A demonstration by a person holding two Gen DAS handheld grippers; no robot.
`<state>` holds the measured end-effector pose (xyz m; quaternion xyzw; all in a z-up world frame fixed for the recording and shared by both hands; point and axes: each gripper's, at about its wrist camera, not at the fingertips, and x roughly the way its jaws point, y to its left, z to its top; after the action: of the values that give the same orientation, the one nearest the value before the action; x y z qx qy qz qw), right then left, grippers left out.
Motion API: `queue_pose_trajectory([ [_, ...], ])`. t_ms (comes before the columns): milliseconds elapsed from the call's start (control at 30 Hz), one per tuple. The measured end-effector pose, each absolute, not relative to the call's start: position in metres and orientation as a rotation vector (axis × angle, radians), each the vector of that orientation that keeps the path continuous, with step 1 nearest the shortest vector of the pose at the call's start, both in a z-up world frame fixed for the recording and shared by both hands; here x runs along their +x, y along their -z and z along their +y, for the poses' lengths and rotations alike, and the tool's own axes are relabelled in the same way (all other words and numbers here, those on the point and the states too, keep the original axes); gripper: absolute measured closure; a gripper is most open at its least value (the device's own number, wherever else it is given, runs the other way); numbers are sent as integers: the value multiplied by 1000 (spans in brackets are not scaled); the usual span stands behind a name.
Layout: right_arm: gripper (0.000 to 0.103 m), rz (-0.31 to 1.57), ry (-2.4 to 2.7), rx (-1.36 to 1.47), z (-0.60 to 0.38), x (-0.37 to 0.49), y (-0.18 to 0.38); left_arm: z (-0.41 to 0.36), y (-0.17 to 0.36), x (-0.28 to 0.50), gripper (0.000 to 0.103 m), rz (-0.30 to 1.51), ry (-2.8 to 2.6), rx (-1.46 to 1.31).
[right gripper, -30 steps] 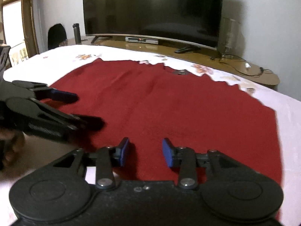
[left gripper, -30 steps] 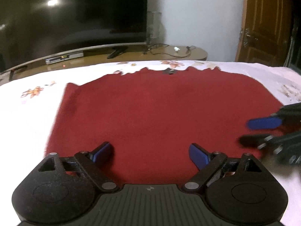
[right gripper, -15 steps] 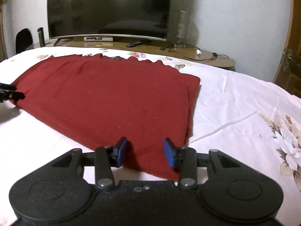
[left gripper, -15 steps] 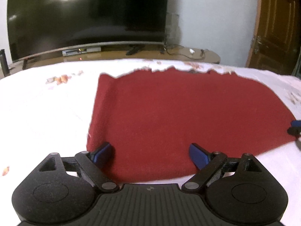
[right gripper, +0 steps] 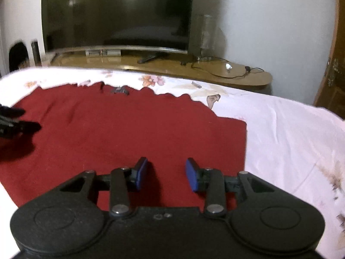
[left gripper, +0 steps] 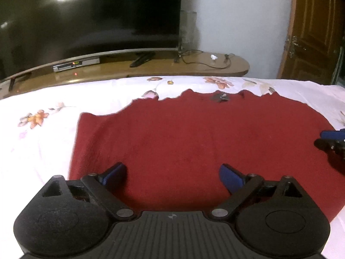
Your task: Fold small clothes
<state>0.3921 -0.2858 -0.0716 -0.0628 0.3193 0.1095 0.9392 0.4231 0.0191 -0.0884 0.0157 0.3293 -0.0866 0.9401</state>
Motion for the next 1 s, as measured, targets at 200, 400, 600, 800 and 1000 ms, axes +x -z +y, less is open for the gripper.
queue_pose_trajectory([
  [200,66,638,-182,-117,-296,399,61,26,98,429,4,669,139,2],
  [400,63,664,-174,-112,-299,405,74,28,98,426,0,663,147,15],
  [600,50,665,-153,-73,-305,384,49,55,81,382,0,654,104,-61],
  [800,50,636,-184,5,-319,305,43,100,95,305,0,717,109,-444],
  [1000,50,648,-184,91,-308,257,42,109,108,282,1,721,131,-635],
])
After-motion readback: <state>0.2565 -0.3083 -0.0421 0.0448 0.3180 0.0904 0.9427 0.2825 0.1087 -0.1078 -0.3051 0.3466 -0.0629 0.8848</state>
